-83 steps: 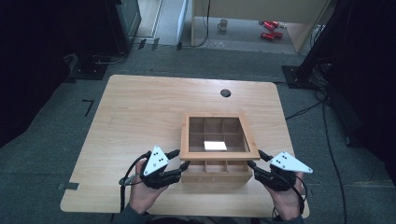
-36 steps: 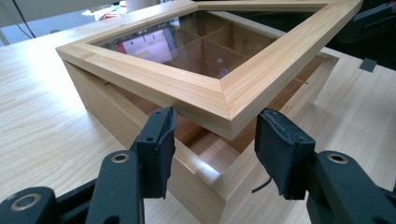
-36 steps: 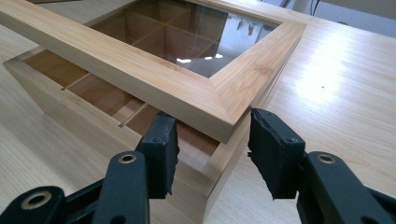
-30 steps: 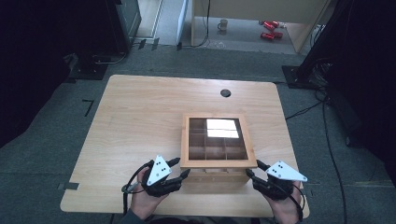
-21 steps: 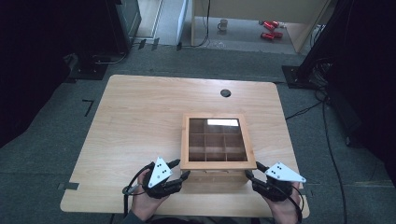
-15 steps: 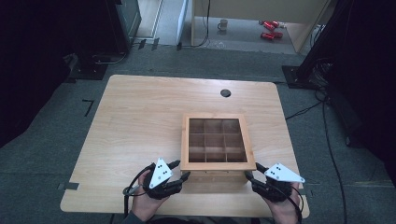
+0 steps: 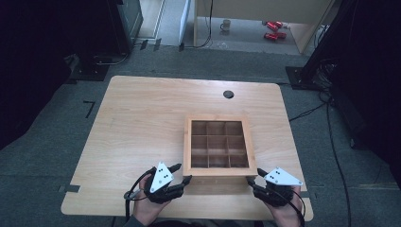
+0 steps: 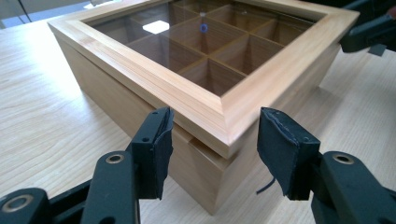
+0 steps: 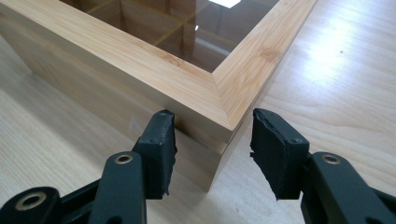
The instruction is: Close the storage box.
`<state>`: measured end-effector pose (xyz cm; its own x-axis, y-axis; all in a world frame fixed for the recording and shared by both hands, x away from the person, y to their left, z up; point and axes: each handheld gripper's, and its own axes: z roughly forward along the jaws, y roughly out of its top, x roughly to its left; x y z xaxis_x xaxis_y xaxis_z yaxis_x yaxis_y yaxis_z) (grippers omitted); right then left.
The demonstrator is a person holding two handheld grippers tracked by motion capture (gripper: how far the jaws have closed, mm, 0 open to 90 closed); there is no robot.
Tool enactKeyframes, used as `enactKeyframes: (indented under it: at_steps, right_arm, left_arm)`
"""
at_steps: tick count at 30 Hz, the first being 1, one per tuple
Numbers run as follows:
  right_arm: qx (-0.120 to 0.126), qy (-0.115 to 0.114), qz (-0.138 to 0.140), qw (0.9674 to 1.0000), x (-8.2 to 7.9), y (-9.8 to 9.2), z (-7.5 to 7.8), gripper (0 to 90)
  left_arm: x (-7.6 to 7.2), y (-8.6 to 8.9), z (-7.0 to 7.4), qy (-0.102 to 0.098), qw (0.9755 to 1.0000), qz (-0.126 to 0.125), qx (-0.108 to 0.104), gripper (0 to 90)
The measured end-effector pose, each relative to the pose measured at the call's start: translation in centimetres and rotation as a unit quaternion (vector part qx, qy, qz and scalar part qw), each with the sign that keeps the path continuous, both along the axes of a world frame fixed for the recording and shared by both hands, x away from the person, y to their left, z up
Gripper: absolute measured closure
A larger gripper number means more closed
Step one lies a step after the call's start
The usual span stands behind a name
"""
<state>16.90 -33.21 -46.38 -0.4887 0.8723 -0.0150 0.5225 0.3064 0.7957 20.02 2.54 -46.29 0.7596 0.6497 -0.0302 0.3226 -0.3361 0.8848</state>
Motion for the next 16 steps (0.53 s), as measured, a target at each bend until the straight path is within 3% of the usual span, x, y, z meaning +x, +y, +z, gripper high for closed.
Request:
enactKeyframes:
  at_steps: [4,7,8,16]
  right_arm:
    - [-0.001,0.007,0.006,1.0000,-0.2,-0.3,-0.2,48.5]
    - [0.030,-0.006,0.004,0.9995,-0.6,-1.1,0.5,48.1]
    - [0.037,-0.015,-0.011,0.9991,-0.7,-1.8,1.0,47.4]
    - [0.056,-0.022,-0.038,0.9975,0.0,-3.3,1.1,43.8]
  left_arm:
    - [0.0,0.2,0.0,-0.002,1.0000,0.002,0.000,45.2]
    - [0.1,0.4,0.0,-0.002,1.0000,0.005,-0.001,45.2]
    - [0.2,0.5,0.1,-0.001,1.0000,0.006,-0.004,44.5]
    - [0.2,1.0,0.3,-0.011,0.9998,0.012,-0.007,44.6]
